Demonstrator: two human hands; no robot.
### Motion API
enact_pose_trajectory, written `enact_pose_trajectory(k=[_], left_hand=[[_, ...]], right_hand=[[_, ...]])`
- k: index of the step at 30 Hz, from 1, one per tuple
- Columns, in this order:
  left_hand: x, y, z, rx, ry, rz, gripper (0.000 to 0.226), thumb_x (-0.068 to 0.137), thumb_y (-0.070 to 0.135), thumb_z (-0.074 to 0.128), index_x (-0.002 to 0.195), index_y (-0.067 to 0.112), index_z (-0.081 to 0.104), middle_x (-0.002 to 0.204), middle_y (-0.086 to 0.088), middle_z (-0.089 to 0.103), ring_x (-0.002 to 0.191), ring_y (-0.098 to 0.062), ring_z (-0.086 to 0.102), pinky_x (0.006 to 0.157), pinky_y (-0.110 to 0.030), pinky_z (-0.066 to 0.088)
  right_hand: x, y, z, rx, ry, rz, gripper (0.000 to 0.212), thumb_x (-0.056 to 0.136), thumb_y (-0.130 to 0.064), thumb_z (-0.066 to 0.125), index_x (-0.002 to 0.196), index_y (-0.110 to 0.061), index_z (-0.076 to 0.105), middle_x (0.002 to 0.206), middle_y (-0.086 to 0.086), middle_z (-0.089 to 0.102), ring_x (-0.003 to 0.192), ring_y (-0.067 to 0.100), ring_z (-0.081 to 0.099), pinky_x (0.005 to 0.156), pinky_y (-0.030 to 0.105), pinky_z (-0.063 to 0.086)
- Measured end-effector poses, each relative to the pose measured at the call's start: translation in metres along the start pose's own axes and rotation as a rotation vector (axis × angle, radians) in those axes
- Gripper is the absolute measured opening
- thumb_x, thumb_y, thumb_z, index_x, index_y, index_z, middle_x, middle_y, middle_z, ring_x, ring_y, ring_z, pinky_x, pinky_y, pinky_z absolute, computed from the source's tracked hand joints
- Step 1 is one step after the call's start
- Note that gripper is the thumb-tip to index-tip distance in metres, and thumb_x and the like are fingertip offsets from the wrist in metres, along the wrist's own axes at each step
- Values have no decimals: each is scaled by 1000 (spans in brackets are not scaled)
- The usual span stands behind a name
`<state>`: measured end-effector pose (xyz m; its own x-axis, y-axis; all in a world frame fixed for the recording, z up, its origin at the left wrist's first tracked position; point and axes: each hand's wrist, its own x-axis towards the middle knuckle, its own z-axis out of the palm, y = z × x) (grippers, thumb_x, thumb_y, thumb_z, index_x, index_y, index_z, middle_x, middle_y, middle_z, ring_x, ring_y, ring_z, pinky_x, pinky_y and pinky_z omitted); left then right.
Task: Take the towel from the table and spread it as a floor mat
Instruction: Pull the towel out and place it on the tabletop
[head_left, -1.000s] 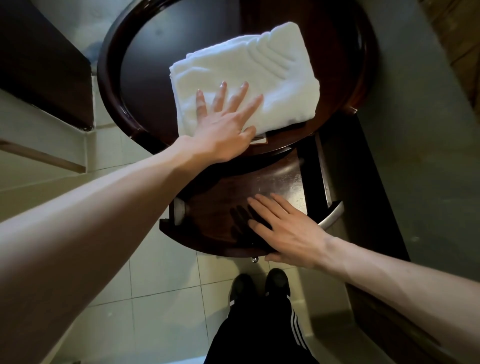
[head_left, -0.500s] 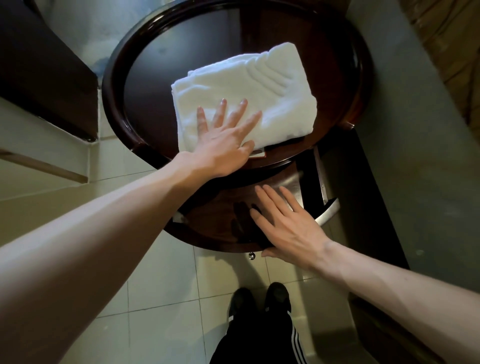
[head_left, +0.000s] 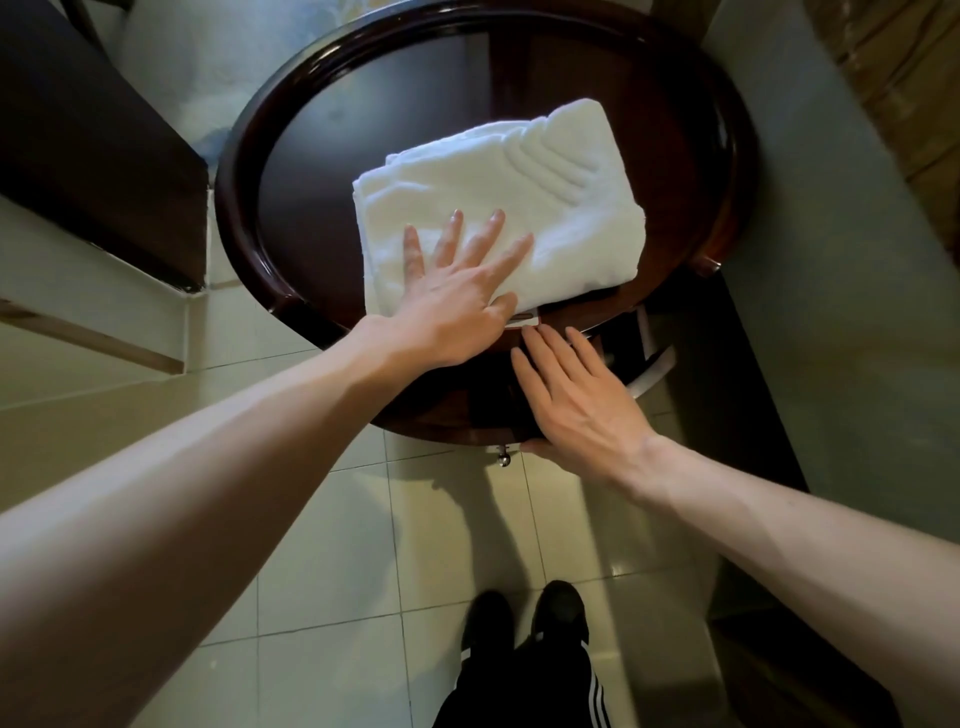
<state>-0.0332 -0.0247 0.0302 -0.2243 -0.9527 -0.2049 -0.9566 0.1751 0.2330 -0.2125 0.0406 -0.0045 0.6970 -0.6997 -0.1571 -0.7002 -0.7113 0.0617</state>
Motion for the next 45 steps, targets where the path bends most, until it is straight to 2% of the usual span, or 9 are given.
enact_pose_trajectory(k=[6,11,18,23,29,34,40,43,45], left_hand=[[0,0,0,0,2,5,61,95,40,35,149,45,6,161,7,-8,145,-26,-20,106,-57,-25],[0,1,0,2,8,3,61,95,39,35,149,44,8,161,6,-7,145,-26,-19,106,-57,-25],[0,1,-1,-8,3,8,61,95,38,35,149,44,7,161,7,-8,145,-25,-19,106,-56,-26],[-1,-1,0,-17,2,23,61,95,38,35,149,44,7,161,6,-8,145,-25,-20,106,-56,-26],[-1,0,-1,-15,-3,22,60,96,38,35,149,44,7,161,7,-8,144,-25,-20,106,-56,-26],[-1,-1,-2,-19,-18,29,61,96,37,35,149,44,5,160,7,-10,144,-25,-22,106,-56,-27],[-8,-4,-7,0,4,98,69,94,36,43,151,35,4,161,-1,-10,144,-29,-22,109,-58,-22],[-25,-14,-6,142,110,202,89,81,43,58,151,22,8,160,-15,-1,145,-37,-11,113,-60,-11],[-38,-19,1,250,110,199,108,72,50,67,151,22,-2,158,-18,-1,145,-38,-7,113,-62,-8]], right_hand=[[12,7,-5,-14,39,-18,92,66,-46,75,130,10,40,126,28,48,116,44,45,106,52,33],[19,7,1,-49,113,-7,54,78,-22,68,120,8,49,122,29,52,111,44,50,101,50,39],[30,6,5,-37,238,53,16,79,-11,64,90,-3,56,106,22,59,91,38,56,80,45,47],[29,5,13,-15,296,74,19,77,-14,67,91,-5,57,109,19,60,88,34,56,78,41,46],[31,5,15,-18,398,68,13,75,-10,67,84,-7,58,87,12,60,75,30,54,67,38,43],[35,-1,11,1,463,114,9,76,-4,63,80,-7,56,79,11,57,69,29,50,62,37,37],[25,4,4,32,423,107,18,81,2,49,93,-4,63,100,20,62,81,35,57,70,42,47],[18,17,-1,-13,388,105,25,83,2,50,103,-3,63,110,22,61,92,36,59,78,44,49],[16,25,-4,-16,364,100,29,83,1,51,110,-2,61,112,22,60,98,37,58,83,45,49]])
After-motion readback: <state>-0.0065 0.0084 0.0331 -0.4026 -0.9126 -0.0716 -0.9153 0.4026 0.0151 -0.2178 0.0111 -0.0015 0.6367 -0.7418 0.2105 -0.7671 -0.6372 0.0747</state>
